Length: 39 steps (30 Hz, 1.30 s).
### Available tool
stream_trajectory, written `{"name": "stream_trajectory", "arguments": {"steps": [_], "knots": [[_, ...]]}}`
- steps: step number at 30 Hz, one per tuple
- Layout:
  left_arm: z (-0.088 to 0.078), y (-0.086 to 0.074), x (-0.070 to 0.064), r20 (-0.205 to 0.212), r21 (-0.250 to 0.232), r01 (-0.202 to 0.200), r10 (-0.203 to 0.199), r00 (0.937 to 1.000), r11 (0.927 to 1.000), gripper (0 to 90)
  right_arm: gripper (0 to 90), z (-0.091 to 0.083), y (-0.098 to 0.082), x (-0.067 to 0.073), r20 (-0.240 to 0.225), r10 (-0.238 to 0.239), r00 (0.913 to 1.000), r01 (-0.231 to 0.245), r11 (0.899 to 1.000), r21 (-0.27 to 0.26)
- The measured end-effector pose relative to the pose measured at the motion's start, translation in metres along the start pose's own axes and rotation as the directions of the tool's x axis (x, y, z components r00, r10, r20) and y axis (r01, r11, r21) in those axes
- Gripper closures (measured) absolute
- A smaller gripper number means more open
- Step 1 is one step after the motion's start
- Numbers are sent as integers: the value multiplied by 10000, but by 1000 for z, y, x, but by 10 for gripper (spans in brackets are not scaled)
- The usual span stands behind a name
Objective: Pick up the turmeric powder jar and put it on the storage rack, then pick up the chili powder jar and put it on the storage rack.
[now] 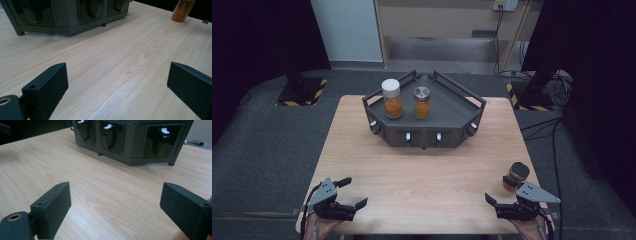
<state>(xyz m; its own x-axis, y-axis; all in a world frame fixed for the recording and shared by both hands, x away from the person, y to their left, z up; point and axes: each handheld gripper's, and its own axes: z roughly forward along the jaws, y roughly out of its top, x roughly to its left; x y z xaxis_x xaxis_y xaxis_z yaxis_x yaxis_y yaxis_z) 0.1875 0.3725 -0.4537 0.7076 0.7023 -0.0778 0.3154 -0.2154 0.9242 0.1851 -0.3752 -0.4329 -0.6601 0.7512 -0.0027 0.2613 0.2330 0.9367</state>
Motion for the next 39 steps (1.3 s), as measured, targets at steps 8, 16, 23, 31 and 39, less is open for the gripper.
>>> {"name": "stream_trajectory", "arguments": {"steps": [8, 16, 23, 31, 39], "knots": [[0, 0, 0, 2, -15, 21, -21, 10000, 10000, 26, 101, 0, -1, -1, -8, 32, 10000, -32, 10000, -52], [0, 0, 0, 10, -39, 16, -16, 10000, 10000, 26, 101, -1, -1, -1, 2, 45, 10000, -45, 10000, -84], [0, -1, 0, 40, -59, -6, 6, 10000, 10000, 27, 101, -1, -1, 0, 8, 25, 10000, -25, 10000, -81], [0, -1, 1, 60, -68, -11, 11, 10000, 10000, 28, 101, -2, -1, 0, 40, 19, 10000, -18, 9999, -99], [0, 0, 0, 65, -53, -20, 20, 10000, 10000, 28, 99, -1, 0, 2, 74, -38, 10000, 38, 10000, -89]]}}
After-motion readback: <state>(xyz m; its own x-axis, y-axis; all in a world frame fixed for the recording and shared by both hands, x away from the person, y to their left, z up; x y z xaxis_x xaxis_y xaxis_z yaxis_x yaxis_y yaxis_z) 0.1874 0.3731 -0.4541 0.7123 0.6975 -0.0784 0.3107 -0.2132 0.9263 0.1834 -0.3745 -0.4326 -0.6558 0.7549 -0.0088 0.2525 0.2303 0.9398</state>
